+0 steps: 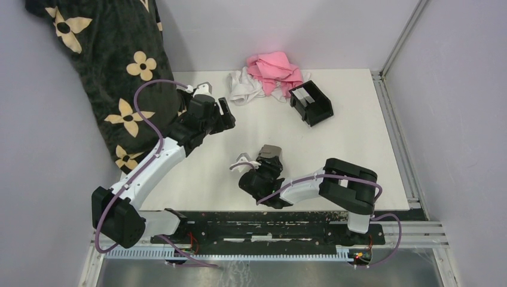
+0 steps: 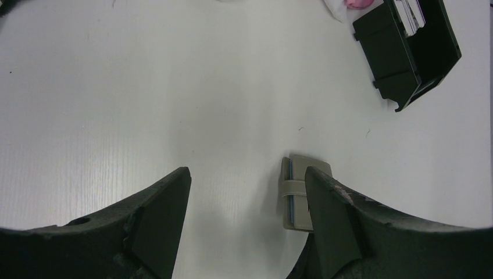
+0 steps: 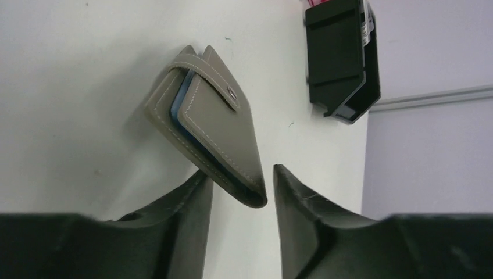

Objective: Put the credit cards into the card holder
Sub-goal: Place the card holder at the center of the board, then adjust the card holder at the center of the board.

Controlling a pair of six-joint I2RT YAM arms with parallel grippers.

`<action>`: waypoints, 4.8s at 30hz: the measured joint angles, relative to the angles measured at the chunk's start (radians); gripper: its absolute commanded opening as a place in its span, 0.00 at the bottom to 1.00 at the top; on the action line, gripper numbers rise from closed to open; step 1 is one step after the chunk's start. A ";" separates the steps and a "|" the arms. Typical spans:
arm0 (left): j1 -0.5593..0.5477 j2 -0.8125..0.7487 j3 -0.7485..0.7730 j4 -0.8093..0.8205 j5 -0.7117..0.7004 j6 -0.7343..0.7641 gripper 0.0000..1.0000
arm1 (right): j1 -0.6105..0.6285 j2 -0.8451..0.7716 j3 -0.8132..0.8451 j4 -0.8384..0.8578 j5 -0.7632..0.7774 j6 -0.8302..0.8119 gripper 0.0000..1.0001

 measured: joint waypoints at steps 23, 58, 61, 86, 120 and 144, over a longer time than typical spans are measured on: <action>0.000 0.078 0.039 -0.015 0.059 -0.008 0.77 | 0.193 -0.138 0.090 -0.594 0.064 0.748 0.39; -0.024 0.804 0.363 0.230 0.433 0.057 0.29 | -0.074 -0.236 -0.126 -0.327 -0.332 1.301 0.01; -0.026 0.813 0.363 0.228 0.439 0.073 0.22 | -0.077 -0.213 -0.129 -0.290 -0.356 1.305 0.01; -0.092 0.859 0.379 0.165 0.390 0.167 0.06 | -0.229 -0.190 -0.175 -0.108 -0.417 1.283 0.01; -0.101 0.650 0.134 0.085 0.164 0.062 0.11 | -0.544 -0.020 0.109 -0.194 -0.689 1.029 0.01; -0.242 0.550 0.001 0.106 0.161 -0.005 0.11 | -0.632 0.143 0.374 -0.296 -0.860 0.925 0.02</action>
